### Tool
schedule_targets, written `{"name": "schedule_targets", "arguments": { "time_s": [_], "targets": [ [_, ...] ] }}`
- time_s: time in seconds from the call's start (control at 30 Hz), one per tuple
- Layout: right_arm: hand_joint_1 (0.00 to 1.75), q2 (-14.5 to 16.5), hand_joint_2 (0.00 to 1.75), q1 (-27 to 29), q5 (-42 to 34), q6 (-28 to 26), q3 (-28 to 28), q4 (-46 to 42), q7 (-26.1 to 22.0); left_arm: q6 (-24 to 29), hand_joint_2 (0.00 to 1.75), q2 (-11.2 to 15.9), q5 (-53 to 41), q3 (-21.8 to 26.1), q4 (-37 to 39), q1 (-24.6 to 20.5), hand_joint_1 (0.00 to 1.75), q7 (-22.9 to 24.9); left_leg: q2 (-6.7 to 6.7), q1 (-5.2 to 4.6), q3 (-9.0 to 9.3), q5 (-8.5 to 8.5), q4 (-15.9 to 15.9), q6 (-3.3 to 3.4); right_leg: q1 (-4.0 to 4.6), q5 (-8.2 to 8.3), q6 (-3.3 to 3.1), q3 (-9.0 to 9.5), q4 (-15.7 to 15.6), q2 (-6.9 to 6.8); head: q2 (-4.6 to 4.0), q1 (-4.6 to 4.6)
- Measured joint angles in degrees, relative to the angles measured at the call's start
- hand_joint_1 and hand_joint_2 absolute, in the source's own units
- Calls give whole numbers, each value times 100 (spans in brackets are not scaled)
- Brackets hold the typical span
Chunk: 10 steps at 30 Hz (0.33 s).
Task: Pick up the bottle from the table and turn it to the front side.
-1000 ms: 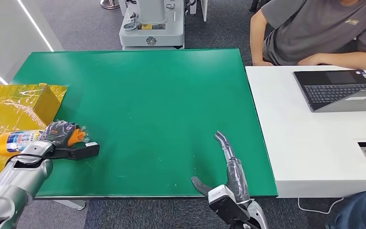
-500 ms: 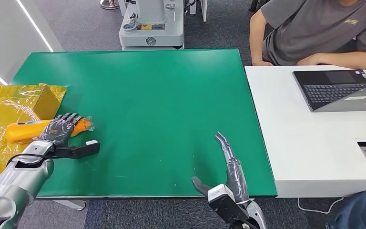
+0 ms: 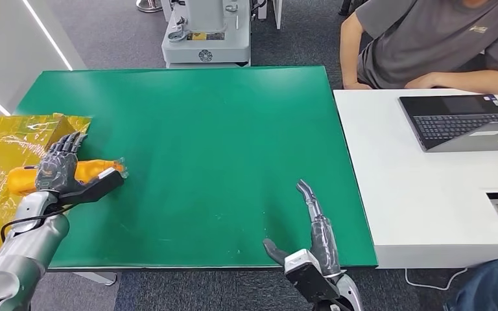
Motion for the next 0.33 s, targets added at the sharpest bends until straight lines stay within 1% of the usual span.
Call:
{"name": "schedule_targets", "arguments": {
  "time_s": [0.07, 0.13, 0.17, 0.23, 0.3, 0.33],
  "targets": [
    [0, 0, 175, 12, -10, -16, 0, 0, 7, 252, 175, -55, 349, 151, -132, 30, 0, -360, 0, 0, 0, 0, 1, 0, 0, 0, 0, -1, 0, 0, 0, 0],
    [0, 0, 175, 26, -28, -47, 0, 0, 14, 513, 175, -161, 971, 363, -402, 55, 0, -861, -3, 0, 0, 0, 2, 0, 0, 0, 0, -1, 0, -4, 0, 0],
    [0, 0, 175, 32, -35, -62, 0, 0, 16, 545, 175, -231, 1373, 487, -596, 63, 0, -1080, -4, 0, 0, 0, 2, 0, 0, 0, 0, 0, 0, -6, 0, 0],
    [0, 0, 175, 42, -37, -75, 0, 0, 13, 394, 175, -391, 2304, 713, -1092, 104, 0, -1420, -3, -1, 0, 0, 2, 0, 0, 1, 0, 1, 0, -5, 0, 0],
    [0, 0, 175, 49, -40, -71, 0, 3, -3, 34, 175, -572, 3289, 854, -1689, 207, 0, -1658, -2, -1, -1, -1, 2, 1, -1, 1, 0, 1, -1, -4, 0, 0],
    [0, 0, 175, 51, -41, -70, 0, 4, -9, -74, 175, -619, 3547, 883, -1855, 238, 0, -1715, -2, -2, -1, -1, 2, 1, -1, 1, 0, 1, -2, -4, 0, 0]
  ]
}}
